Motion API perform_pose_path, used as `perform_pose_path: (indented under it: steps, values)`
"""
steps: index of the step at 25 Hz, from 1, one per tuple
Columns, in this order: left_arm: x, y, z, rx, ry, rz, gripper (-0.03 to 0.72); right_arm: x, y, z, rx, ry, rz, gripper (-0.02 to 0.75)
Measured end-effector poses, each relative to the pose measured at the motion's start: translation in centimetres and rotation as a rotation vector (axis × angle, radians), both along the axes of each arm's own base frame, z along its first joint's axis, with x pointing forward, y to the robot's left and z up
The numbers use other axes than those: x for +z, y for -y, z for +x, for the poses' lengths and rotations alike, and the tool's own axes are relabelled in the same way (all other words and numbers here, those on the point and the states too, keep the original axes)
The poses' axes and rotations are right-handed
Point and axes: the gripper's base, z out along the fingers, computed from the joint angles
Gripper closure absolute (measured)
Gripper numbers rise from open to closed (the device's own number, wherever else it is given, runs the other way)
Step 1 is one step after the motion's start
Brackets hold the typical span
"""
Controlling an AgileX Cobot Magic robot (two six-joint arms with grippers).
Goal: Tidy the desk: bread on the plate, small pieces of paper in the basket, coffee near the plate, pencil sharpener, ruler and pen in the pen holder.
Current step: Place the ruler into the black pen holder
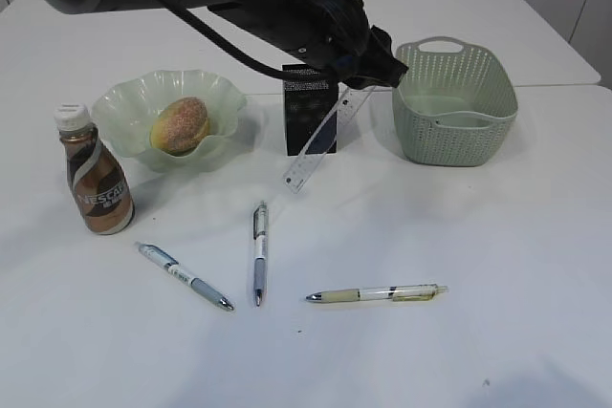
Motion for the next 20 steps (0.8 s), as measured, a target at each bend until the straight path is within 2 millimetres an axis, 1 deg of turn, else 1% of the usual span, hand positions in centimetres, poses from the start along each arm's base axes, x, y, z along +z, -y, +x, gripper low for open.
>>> perform_pose_path:
  steps: [10, 19, 20]
  values:
    - [2.1, 0.2, 1.4, 0.096, 0.199, -0.165, 0.435, 0.0, 0.0, 0.0, 0.000, 0.000, 0.000, 0.299]
    - [4.4, -0.2, 2.4, 0.193, 0.418, -0.319, 0.435, 0.0, 0.0, 0.0, -0.001, 0.000, 0.001, 0.299]
    - [4.4, -0.2, 2.5, 0.204, 0.437, -0.332, 0.435, 0.0, 0.0, 0.0, -0.001, 0.000, 0.001, 0.299]
